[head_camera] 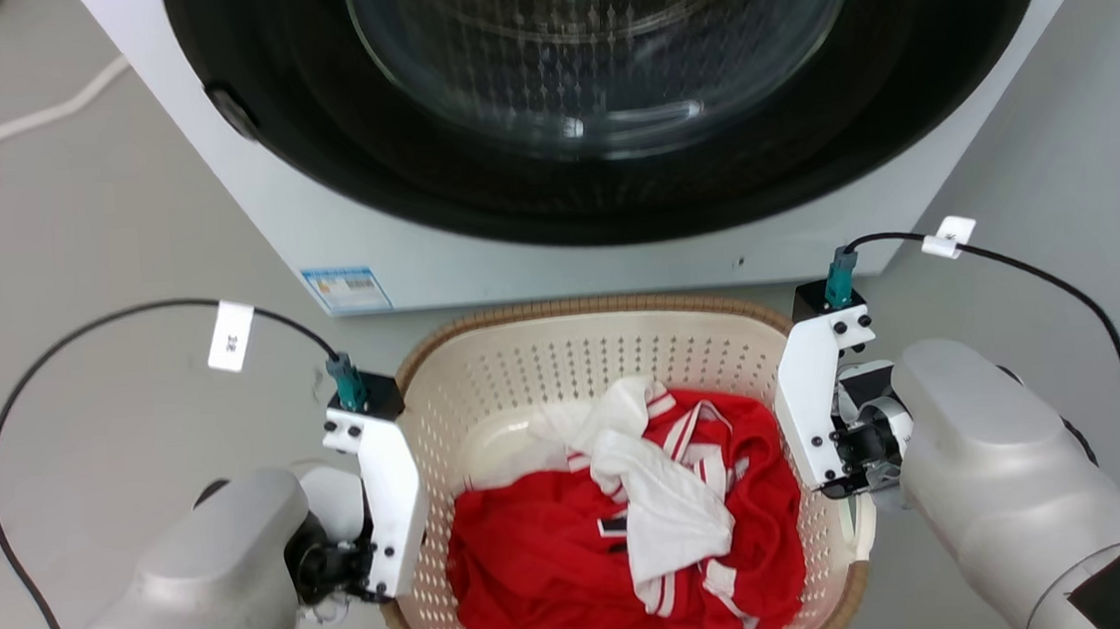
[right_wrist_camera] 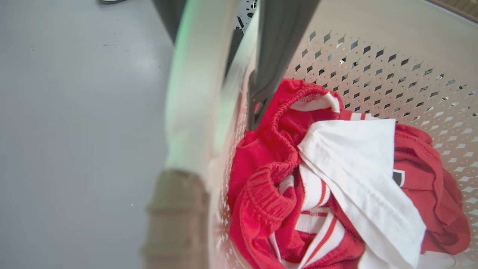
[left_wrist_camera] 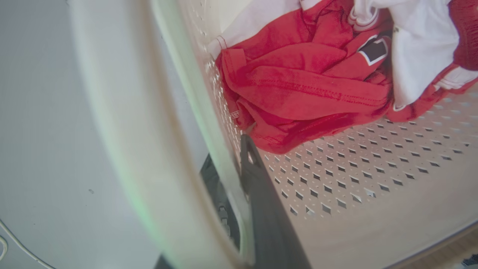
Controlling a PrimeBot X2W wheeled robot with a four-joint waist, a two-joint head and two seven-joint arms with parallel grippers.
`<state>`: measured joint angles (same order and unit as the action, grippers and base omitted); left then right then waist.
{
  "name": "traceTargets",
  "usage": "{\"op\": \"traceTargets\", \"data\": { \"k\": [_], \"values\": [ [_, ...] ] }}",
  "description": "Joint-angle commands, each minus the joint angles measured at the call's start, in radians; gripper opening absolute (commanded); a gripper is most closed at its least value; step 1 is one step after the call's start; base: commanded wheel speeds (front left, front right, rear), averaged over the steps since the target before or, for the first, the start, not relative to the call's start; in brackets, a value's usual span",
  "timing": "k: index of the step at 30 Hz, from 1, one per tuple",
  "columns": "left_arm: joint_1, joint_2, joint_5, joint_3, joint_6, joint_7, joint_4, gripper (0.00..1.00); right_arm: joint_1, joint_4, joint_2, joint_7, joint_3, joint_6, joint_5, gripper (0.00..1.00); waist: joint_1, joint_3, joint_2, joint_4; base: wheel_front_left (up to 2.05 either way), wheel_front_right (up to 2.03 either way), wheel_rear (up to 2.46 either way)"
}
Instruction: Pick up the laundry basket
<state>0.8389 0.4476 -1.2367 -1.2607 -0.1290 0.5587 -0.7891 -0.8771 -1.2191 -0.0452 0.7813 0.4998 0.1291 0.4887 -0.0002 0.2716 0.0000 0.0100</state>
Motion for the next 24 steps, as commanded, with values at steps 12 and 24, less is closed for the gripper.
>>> {"op": "traceTargets", "data": {
  "k": [12, 24],
  "values": [
    [-0.093, 0.037, -0.064, -0.019, -0.003, 0.1, 0.035, 0.0, 0.058, 0.02, -0.008, 0.064, 0.071, 0.003, 0.067, 0.0, 0.0002, -0.201, 0.0, -0.004, 0.0, 0.0, 0.0],
    [-0.129, 0.045, -0.092, -0.022, -0.003, 0.187, 0.041, 0.0, 0.064, -0.026, -0.012, 0.089, 0.084, 0.003, 0.085, 0.0, 0.0002, -0.27, 0.0, -0.006, 0.0, 0.0, 0.0]
  ]
}}
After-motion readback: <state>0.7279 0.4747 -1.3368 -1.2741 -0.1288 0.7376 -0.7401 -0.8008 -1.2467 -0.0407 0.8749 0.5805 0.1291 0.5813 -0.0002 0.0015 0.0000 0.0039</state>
